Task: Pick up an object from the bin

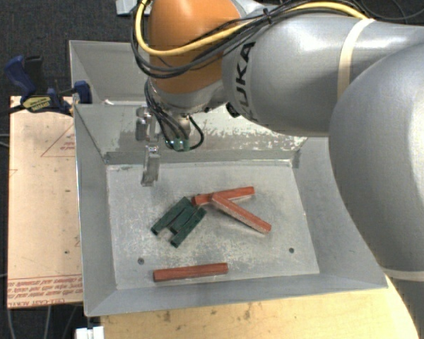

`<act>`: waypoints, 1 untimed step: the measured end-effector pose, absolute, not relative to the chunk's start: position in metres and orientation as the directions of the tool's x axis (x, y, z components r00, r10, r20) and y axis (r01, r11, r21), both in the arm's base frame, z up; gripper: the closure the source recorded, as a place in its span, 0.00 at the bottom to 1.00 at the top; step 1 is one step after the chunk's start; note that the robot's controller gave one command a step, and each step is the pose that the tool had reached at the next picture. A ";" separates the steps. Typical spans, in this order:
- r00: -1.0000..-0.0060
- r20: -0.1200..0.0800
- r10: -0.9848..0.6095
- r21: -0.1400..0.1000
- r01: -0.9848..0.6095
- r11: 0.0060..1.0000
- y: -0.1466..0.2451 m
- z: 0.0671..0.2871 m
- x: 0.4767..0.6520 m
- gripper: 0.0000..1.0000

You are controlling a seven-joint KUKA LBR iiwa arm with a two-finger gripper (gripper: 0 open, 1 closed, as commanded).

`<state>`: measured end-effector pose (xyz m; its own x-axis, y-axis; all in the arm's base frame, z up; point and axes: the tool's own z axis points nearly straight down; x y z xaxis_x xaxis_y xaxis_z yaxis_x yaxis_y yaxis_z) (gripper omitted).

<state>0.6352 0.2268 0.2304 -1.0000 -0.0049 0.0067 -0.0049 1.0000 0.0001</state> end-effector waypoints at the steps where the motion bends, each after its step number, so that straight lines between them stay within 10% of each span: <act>1: -0.747 0.002 -0.665 0.003 -0.665 0.747 0.166 0.069 0.580 0.00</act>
Offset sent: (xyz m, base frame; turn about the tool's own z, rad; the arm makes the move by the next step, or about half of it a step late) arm -0.0543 -0.0618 -0.1604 -0.7258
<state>0.5801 0.1657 0.0692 -0.7468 -0.6651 0.0020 -0.6651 0.7468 0.0028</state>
